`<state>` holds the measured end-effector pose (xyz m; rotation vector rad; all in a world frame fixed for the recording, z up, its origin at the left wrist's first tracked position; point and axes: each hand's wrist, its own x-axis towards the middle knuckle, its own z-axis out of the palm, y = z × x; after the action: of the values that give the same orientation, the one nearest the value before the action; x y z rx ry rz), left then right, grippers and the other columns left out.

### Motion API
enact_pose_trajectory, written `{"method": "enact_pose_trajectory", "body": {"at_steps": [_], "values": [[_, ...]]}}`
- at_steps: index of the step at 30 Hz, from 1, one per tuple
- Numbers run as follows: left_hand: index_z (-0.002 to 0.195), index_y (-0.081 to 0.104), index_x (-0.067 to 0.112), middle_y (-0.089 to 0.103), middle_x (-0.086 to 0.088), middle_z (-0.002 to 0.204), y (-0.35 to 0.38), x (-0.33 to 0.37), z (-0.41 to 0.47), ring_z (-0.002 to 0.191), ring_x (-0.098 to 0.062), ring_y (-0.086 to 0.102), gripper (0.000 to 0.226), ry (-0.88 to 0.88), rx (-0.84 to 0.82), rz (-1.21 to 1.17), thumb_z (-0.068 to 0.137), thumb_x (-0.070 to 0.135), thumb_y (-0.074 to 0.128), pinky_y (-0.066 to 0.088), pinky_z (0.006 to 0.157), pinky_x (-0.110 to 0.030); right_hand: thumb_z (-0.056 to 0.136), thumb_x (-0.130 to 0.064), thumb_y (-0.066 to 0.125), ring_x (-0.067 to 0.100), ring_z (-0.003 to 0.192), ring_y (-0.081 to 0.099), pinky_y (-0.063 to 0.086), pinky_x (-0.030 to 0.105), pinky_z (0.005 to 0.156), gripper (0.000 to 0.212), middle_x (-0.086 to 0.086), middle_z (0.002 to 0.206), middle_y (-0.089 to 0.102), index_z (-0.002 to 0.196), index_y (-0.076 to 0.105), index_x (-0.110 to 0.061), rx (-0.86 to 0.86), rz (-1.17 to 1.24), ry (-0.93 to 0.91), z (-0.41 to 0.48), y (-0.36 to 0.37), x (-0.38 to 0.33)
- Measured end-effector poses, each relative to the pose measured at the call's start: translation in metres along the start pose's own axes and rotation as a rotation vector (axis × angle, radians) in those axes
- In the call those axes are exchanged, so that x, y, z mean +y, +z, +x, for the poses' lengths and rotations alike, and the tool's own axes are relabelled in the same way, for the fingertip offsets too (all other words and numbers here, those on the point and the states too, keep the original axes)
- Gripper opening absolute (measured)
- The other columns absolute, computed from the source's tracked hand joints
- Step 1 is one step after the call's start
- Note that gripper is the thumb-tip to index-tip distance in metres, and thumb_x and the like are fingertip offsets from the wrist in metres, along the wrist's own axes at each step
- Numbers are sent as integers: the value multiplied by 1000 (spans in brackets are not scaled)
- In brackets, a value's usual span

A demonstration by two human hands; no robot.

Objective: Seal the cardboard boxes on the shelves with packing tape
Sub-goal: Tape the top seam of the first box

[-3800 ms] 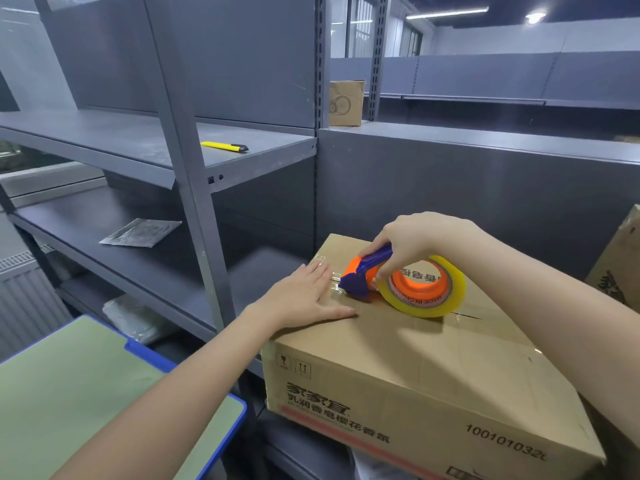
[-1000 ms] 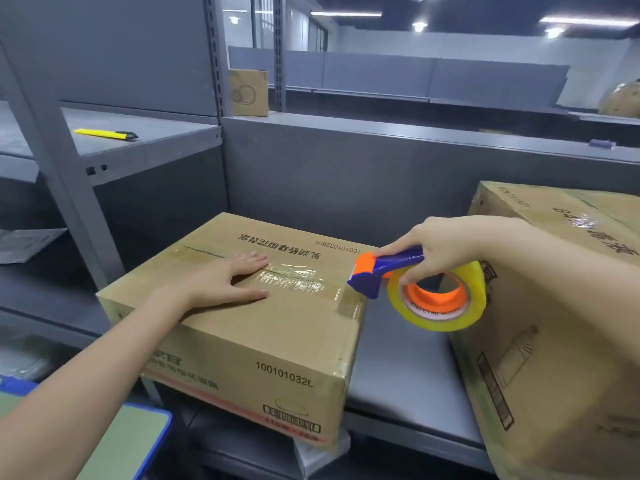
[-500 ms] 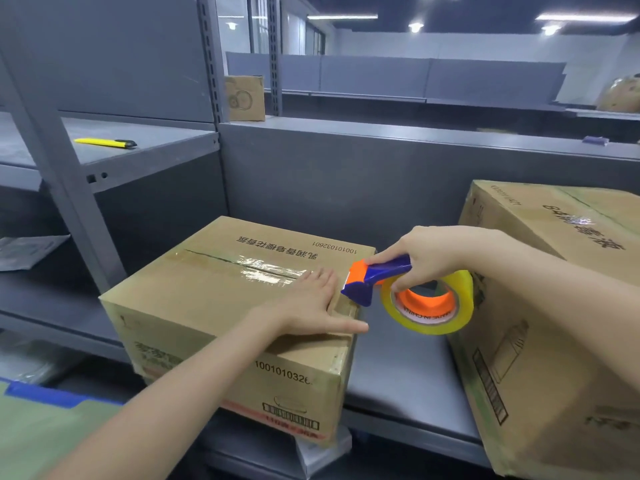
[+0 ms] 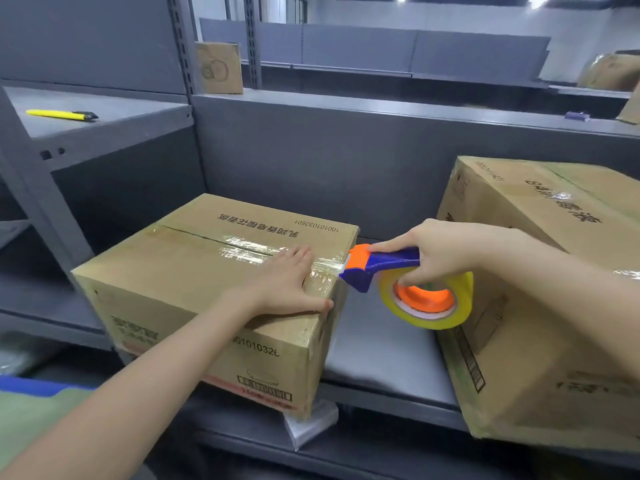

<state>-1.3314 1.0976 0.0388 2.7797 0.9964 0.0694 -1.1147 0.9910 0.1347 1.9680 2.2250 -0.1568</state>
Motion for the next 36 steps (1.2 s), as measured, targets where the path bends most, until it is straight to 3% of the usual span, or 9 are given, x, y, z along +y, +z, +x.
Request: {"method": "enact_pose_trajectory", "body": {"at_steps": [4,8,13,19,25,31,36], "values": [[149,2,9,-4,-4,157,1,0,-3,144,-16,-4,101,14,3,33,80,68,47,-1,113,-29,81,-48,64,-12,60,52,36,3,49,60,-22,66,50,135,37,-52,-56,38,65,-19,2,12],[149,0,11,-6,-4,157,2,0,-6,144,-17,-6,100,22,-2,41,81,69,44,-2,114,-31,81,-54,62,2,67,51,35,9,52,63,-24,77,50,137,35,-49,-108,15,82,-14,12,8],[149,-3,14,-8,-4,157,4,-2,-6,143,-16,-9,99,35,4,66,81,71,41,-6,113,-29,83,-49,62,12,84,55,48,24,72,61,-5,104,60,138,36,-46,-196,-16,65,-1,11,4],[150,-1,19,-8,-6,157,6,-4,-4,144,-17,-8,96,52,15,102,80,74,37,-5,114,-31,85,-42,61,5,67,47,39,17,56,56,-14,80,51,137,40,-42,-294,-122,31,25,4,-10],[149,-2,21,-9,-7,157,8,-5,0,144,-20,-9,95,50,10,152,80,76,31,-6,114,-32,84,-41,63,11,86,50,44,24,76,54,-8,100,55,135,46,-38,-343,-190,-41,53,-8,-28],[150,-1,20,-7,-7,157,10,-4,1,144,-20,-9,95,53,21,174,80,76,30,-6,115,-33,84,-41,64,12,94,49,40,21,75,52,-9,104,52,133,50,-33,-377,-174,7,63,-13,-35],[150,-2,16,-9,-9,157,10,-1,1,144,-21,-11,95,42,-3,184,81,74,30,-6,114,-34,85,-37,65,13,95,49,38,16,64,49,-8,105,53,131,52,-31,-383,-99,64,61,-11,-37]]}}
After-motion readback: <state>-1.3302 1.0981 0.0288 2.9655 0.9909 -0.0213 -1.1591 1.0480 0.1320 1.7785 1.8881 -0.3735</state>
